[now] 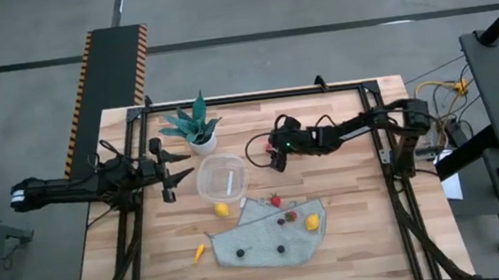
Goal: Pick and placing Produce into tupperware
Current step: Put the pink peach into the container
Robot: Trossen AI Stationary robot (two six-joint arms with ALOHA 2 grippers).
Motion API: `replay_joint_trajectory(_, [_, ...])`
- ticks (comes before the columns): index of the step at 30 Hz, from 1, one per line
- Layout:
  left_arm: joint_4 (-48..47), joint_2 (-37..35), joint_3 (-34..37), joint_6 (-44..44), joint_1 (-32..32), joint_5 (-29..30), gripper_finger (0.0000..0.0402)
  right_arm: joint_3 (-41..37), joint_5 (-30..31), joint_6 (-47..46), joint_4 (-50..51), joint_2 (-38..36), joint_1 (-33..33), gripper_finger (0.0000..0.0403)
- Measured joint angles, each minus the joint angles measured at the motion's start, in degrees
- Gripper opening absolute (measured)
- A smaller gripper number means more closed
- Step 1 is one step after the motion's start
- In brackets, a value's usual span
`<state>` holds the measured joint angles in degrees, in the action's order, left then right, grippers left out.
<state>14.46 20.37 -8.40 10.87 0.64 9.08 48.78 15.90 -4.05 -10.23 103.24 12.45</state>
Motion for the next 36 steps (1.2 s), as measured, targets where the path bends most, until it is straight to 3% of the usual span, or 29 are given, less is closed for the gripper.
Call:
replay_joint_trajectory(11, [0.04, -0.29, 0.44, 0.00, 0.00, 0.02, 0.0157, 4.59, 0.00, 1.02, 0.75, 7.19, 0.63, 0.0252])
replay_joint_trajectory(36, [0.00, -0.14, 0.56, 0.00, 0.00, 0.04, 0.0157, 4.52, -2.80, 1.09, 4.65, 5.85, 2.88, 0.0227])
